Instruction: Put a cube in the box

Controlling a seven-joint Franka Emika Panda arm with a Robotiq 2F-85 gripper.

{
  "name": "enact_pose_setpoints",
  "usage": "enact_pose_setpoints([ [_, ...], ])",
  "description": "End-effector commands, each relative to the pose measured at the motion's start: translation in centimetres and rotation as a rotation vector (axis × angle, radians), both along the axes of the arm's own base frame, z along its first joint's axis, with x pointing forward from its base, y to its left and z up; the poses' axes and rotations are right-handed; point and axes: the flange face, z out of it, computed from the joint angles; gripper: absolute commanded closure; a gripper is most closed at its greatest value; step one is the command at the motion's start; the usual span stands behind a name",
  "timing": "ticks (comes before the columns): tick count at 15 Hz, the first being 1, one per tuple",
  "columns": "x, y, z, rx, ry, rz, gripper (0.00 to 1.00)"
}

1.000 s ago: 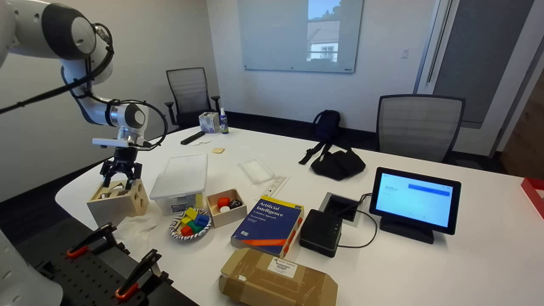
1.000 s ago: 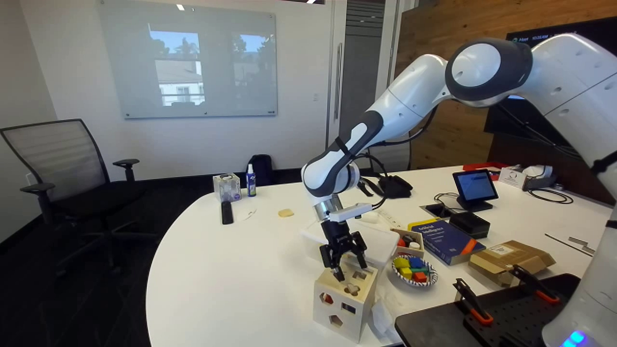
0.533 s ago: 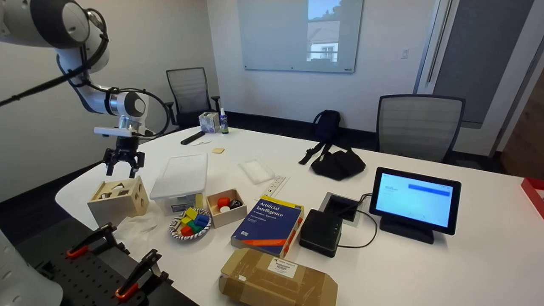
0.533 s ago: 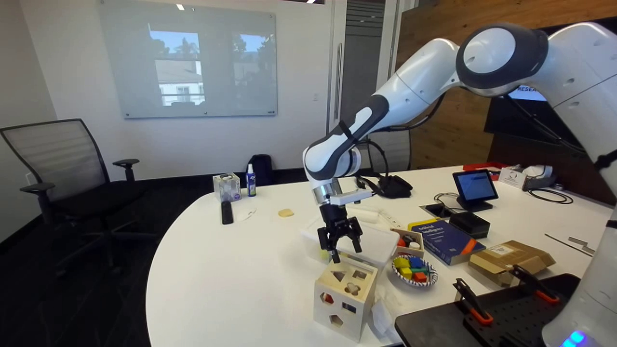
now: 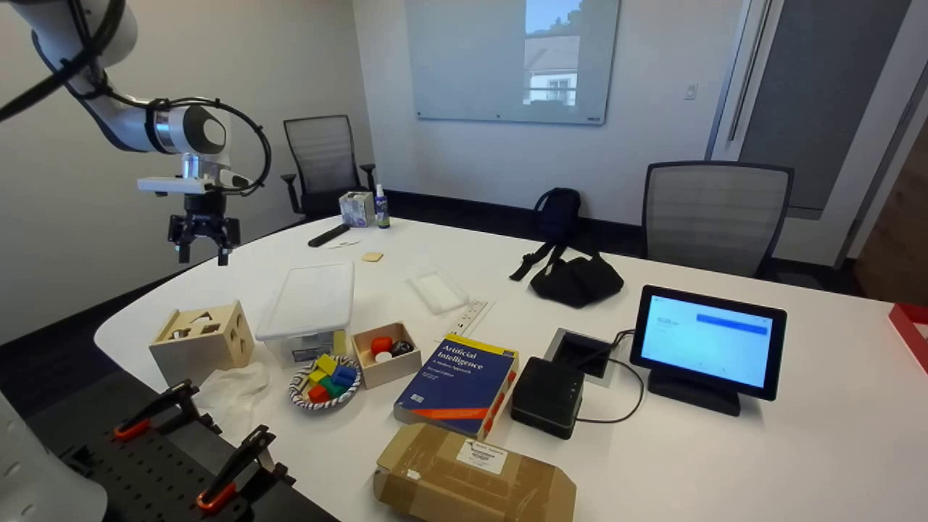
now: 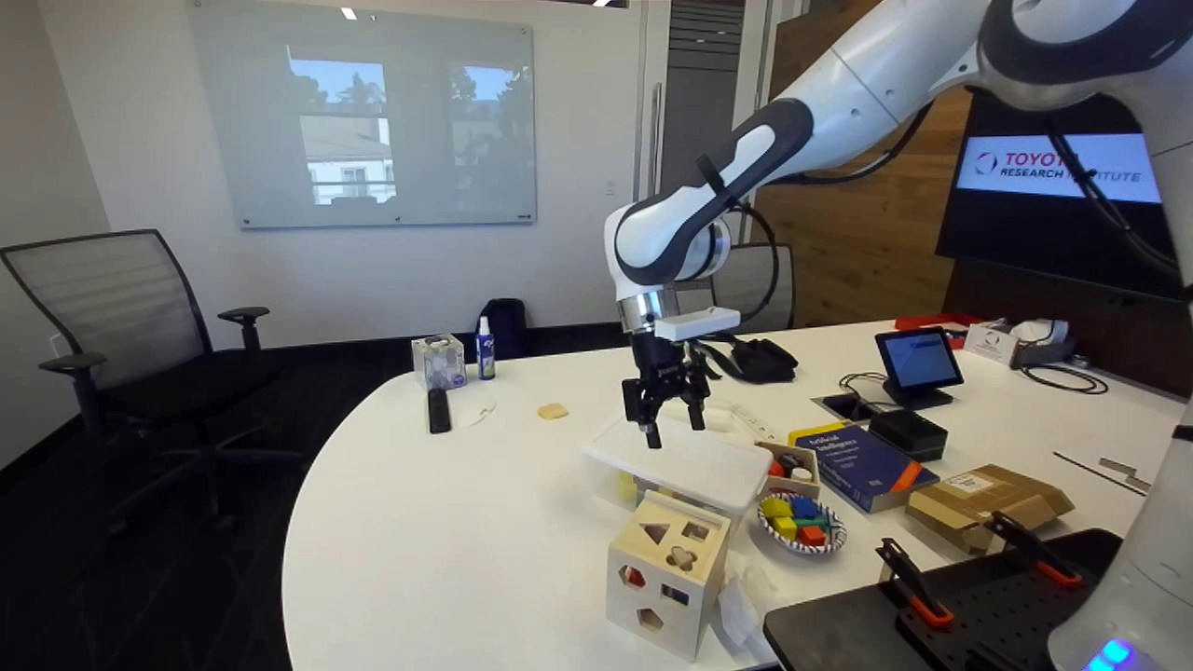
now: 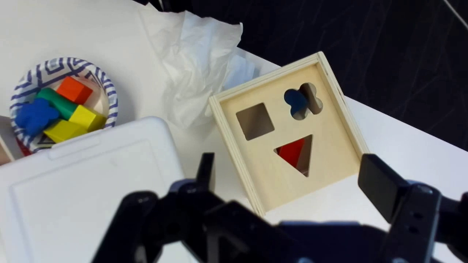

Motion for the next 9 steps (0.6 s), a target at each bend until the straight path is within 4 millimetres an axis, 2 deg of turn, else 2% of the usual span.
enact_pose_setpoints([
  [1, -1.8, -2.1, 3.5, -0.006, -0.084, -0.014, 0.0],
  [4, -2.0, -3.3, 4.8, 0.007, -0.102, -0.018, 0.0],
  [9, -2.2, -5.6, 5.2, 0.023, -0.137, -0.032, 0.0],
])
